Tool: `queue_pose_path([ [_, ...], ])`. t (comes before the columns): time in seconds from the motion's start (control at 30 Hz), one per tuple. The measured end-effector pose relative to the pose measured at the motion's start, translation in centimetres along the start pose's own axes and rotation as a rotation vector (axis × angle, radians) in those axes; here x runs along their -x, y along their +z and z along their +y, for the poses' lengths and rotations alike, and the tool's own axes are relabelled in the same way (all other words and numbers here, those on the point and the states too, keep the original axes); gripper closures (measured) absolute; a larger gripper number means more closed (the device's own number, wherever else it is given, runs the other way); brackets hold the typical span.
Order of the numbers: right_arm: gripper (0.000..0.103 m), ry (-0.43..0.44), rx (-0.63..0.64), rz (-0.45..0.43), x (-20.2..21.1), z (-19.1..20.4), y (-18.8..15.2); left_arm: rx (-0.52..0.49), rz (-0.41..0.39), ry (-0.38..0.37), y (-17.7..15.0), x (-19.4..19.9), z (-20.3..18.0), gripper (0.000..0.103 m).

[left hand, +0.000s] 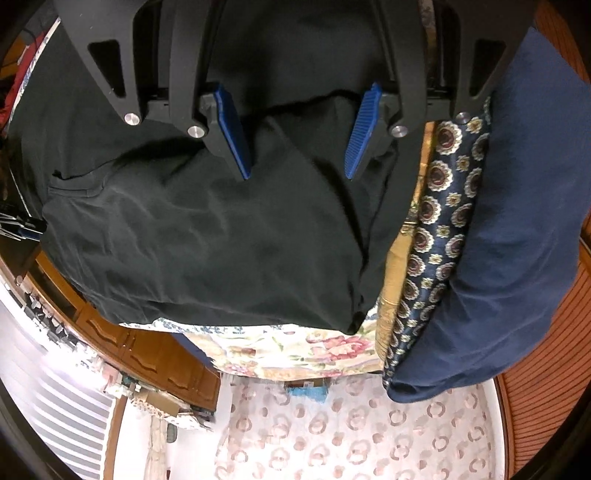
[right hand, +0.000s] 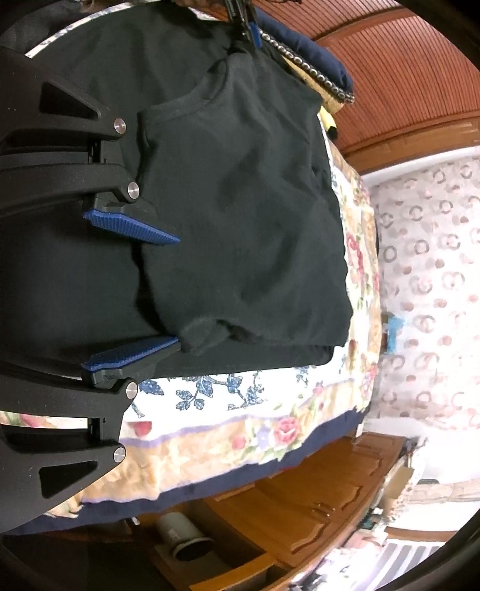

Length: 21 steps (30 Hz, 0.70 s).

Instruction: Fold small clothes

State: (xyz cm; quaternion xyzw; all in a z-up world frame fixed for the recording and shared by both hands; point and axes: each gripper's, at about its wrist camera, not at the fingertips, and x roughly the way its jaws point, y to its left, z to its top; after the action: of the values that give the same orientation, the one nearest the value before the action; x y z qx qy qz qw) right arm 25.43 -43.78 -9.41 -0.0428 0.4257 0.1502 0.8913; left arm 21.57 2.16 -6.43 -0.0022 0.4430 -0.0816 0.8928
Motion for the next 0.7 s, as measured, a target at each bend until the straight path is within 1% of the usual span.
queue_pose_path([
  [0.1,0.050,0.022,0.009,0.000,-0.1,0.2,0.3,-0.010,0.015,-0.022,0.2,-0.5,-0.5,0.050],
  [0.2,0.051,0.050,0.020,0.002,-0.2,0.5,0.7,-0.023,0.029,-0.001,0.5,-1.3,-0.9,0.050],
  [0.3,0.051,0.067,0.039,0.015,-0.7,0.8,1.0,-0.016,0.028,0.000,0.5,-1.9,-0.7,0.051],
  [0.33,0.051,0.066,0.044,0.020,-1.0,0.9,1.1,-0.018,0.021,0.007,0.5,-1.8,-0.7,0.057],
  [0.37,0.051,0.066,0.047,0.024,-1.1,0.9,1.2,-0.021,0.016,0.015,0.5,-1.8,-0.8,0.066],
  [0.4,0.051,0.067,0.049,0.026,-1.3,0.9,1.2,-0.022,0.011,0.022,0.4,-1.7,-0.8,0.070],
  [0.43,0.051,0.065,0.055,0.027,-1.4,1.0,1.2,-0.018,0.007,0.020,0.4,-1.7,-0.7,0.078],
  [0.47,0.052,0.063,0.059,0.026,-1.3,1.0,1.2,-0.013,0.004,0.017,0.4,-1.6,-0.7,0.086],
  [0.5,0.055,0.060,0.066,0.024,-1.4,1.1,1.2,-0.011,-0.001,0.015,0.4,-1.5,-0.6,0.089],
  [0.53,0.056,0.054,0.072,0.024,-1.3,1.1,1.2,-0.020,-0.009,0.018,0.4,-1.4,-0.7,0.097],
  [0.57,0.059,0.045,0.083,0.024,-1.4,1.2,1.3,-0.028,-0.018,0.023,0.4,-1.2,-0.7,0.100],
  [0.63,0.066,0.027,0.104,0.020,-1.4,1.3,1.3,-0.027,-0.049,0.013,0.5,-0.2,-0.8,0.101],
  [0.7,0.084,0.015,0.121,0.020,-1.6,1.4,1.4,-0.024,-0.076,0.000,0.7,0.8,-1.0,0.102],
])
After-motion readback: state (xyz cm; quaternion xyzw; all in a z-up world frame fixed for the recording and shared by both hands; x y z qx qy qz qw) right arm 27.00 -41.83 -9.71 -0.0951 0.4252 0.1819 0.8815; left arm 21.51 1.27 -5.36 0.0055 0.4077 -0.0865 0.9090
